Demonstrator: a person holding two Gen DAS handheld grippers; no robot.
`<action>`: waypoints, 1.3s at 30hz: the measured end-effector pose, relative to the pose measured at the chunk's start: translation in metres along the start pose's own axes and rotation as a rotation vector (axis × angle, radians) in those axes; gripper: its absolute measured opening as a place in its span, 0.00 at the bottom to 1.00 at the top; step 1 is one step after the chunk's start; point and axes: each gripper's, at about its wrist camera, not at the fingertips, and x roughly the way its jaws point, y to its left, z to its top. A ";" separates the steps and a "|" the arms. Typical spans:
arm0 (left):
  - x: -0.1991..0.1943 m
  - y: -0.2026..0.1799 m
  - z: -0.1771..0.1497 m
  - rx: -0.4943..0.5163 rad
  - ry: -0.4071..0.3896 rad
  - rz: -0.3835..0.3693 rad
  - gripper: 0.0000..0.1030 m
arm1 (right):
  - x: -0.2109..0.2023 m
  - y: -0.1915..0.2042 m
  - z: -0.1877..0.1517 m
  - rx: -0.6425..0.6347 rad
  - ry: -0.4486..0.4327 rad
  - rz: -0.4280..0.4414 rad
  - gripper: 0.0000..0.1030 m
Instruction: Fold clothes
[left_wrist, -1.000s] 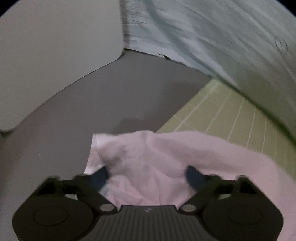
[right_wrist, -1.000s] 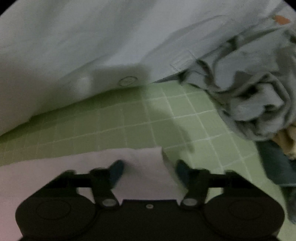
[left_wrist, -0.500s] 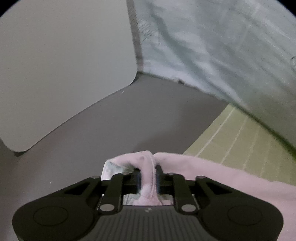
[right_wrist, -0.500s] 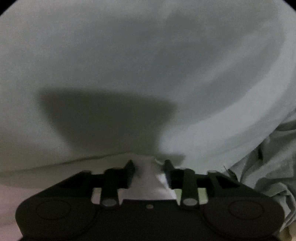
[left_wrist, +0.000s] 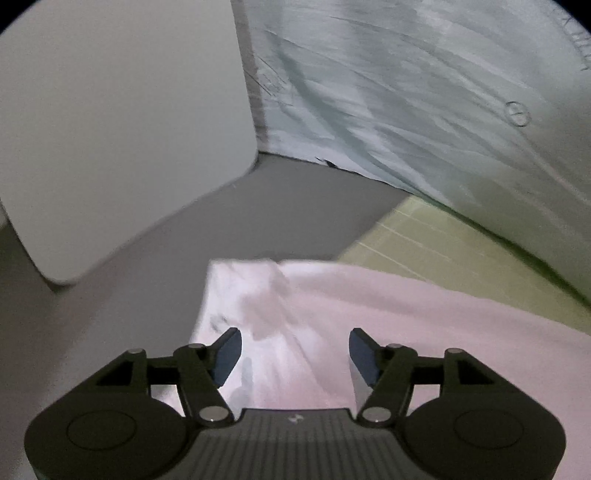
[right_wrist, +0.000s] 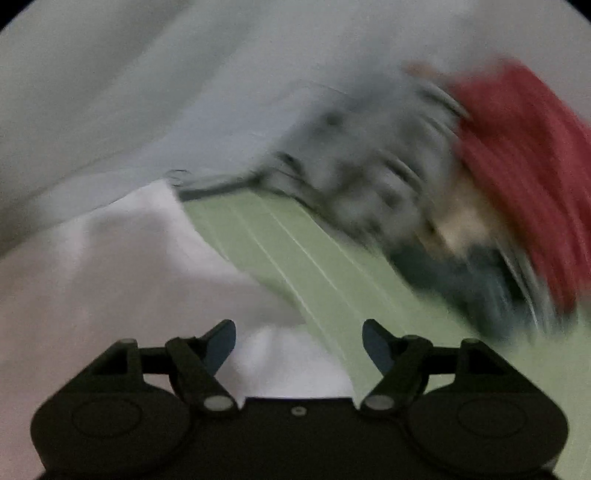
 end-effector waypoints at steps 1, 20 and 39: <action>-0.003 -0.002 -0.003 -0.016 0.012 -0.023 0.64 | -0.008 -0.012 -0.006 0.095 0.018 0.041 0.73; 0.002 -0.046 -0.057 -0.016 0.163 -0.252 0.69 | 0.058 -0.062 0.005 0.891 0.156 0.467 0.04; -0.027 -0.032 -0.052 0.077 0.170 -0.221 0.77 | 0.029 -0.077 -0.006 0.250 0.058 0.143 0.35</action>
